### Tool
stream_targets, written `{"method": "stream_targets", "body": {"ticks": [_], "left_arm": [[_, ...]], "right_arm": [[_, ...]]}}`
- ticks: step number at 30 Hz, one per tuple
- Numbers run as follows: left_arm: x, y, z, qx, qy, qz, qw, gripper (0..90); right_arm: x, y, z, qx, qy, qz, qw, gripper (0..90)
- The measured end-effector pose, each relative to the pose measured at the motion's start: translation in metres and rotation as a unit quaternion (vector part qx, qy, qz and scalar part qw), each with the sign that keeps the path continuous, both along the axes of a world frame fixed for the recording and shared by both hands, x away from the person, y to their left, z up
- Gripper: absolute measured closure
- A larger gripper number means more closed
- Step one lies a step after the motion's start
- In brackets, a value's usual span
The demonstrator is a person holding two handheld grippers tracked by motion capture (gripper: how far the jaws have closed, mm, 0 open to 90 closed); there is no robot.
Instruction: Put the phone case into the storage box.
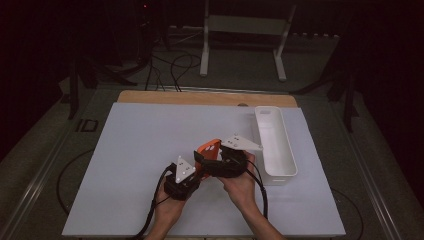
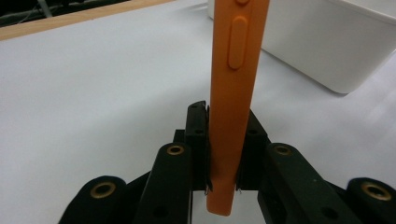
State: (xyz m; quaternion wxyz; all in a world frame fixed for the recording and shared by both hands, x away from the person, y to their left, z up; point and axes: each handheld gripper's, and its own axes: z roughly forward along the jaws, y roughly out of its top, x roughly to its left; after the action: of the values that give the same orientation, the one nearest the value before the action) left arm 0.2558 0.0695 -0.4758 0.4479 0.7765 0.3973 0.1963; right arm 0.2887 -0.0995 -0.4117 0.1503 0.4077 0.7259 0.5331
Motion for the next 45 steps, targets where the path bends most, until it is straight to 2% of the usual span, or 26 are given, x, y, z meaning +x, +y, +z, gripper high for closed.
{"method": "stream_targets", "body": {"ticks": [9, 16, 20, 21, 22, 24, 27, 33, 36, 45], "left_arm": [[0.001, 0.003, 0.001, -0.002, 0.000, 0.001, 1.0000, 74.9], [0.003, 0.005, 0.003, -0.017, 0.003, -0.001, 0.9999, 49.6], [0.004, 0.006, 0.004, -0.016, 0.002, 0.005, 0.9998, 32.5], [0.003, 0.006, 0.005, -0.006, -0.006, 0.016, 0.9998, 32.5], [0.003, 0.006, 0.005, -0.006, -0.007, 0.018, 0.9998, 19.0], [0.003, 0.006, 0.006, -0.009, -0.008, 0.013, 0.9998, 14.5], [0.003, 0.006, 0.007, 0.002, -0.017, 0.016, 0.9997, 7.3], [0.003, 0.009, 0.009, -0.001, -0.019, 0.017, 0.9997, 1.9], [0.003, 0.014, 0.011, -0.013, -0.020, 0.010, 0.9997, 0.9], [0.005, 0.021, 0.013, -0.015, -0.035, 0.029, 0.9989, 0.3]], "right_arm": [[0.000, 0.001, 0.001, 0.000, -0.002, 0.001, 1.0000, 16.3], [0.000, 0.001, 0.002, 0.001, -0.004, 0.000, 1.0000, 16.3], [0.000, 0.001, 0.002, 0.001, -0.004, -0.001, 1.0000, 16.3], [0.000, 0.001, 0.002, 0.002, -0.004, -0.002, 1.0000, 16.3], [0.001, 0.001, 0.002, 0.003, -0.004, -0.003, 1.0000, 16.3], [0.001, 0.001, 0.002, 0.003, -0.003, -0.002, 1.0000, 16.3], [0.001, 0.001, 0.002, 0.003, -0.003, -0.002, 1.0000, 16.3], [0.001, 0.001, 0.002, 0.003, -0.005, -0.003, 1.0000, 16.3], [0.001, 0.001, 0.003, 0.002, -0.005, -0.003, 1.0000, 16.3], [0.003, 0.002, 0.004, 0.001, -0.006, -0.005, 1.0000, 16.3]]}}
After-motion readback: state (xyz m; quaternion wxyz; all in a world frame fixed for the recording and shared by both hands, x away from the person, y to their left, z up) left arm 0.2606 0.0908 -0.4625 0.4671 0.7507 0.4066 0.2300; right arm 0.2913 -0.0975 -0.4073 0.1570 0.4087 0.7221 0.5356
